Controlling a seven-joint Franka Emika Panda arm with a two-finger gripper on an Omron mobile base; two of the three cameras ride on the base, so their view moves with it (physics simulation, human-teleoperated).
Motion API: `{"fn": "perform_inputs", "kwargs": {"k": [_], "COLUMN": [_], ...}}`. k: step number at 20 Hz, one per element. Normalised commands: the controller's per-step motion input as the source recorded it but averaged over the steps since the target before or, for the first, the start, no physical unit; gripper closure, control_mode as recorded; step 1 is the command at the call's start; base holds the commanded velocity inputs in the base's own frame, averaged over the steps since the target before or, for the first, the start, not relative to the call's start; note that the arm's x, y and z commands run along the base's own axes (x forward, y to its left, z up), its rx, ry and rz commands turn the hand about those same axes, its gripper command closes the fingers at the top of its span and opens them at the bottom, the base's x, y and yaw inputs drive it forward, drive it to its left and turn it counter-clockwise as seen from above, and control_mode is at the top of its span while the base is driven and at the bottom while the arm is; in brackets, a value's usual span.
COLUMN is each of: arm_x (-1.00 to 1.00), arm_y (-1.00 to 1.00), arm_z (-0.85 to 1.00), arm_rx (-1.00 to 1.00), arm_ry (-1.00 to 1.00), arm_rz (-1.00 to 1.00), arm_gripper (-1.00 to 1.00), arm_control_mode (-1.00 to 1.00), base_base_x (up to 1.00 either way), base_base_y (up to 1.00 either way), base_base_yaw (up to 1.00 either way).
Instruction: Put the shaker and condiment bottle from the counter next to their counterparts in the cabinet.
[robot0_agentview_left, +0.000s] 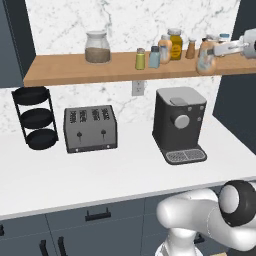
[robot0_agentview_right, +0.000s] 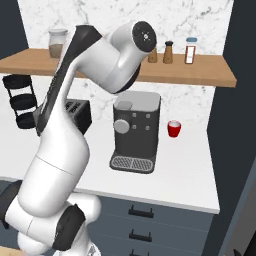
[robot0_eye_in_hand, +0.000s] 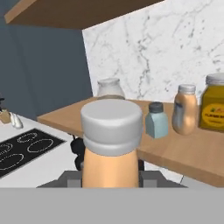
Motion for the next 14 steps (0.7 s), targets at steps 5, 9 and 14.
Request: {"fn": "perform_inputs", "kwargs": {"k": [5, 9, 14], "arm_x": [0.31, 0.18, 0.03], "arm_y": [0.0, 0.0, 0.0], "arm_z": [0.07, -0.06, -0.04], "arm_rx": [-0.03, -0.28, -0.04], "arm_ry": [-0.05, -0.1, 0.0], "arm_rz": [0.02, 0.0, 0.0], "arm_gripper": [1.0, 1.0, 1.0], "arm_control_mode": [-1.0, -1.0, -1.0], "base_base_x": [0.0, 0.0, 0.0], "base_base_y": [0.0, 0.0, 0.0], "base_base_yaw": [0.0, 0.0, 0.0]}}
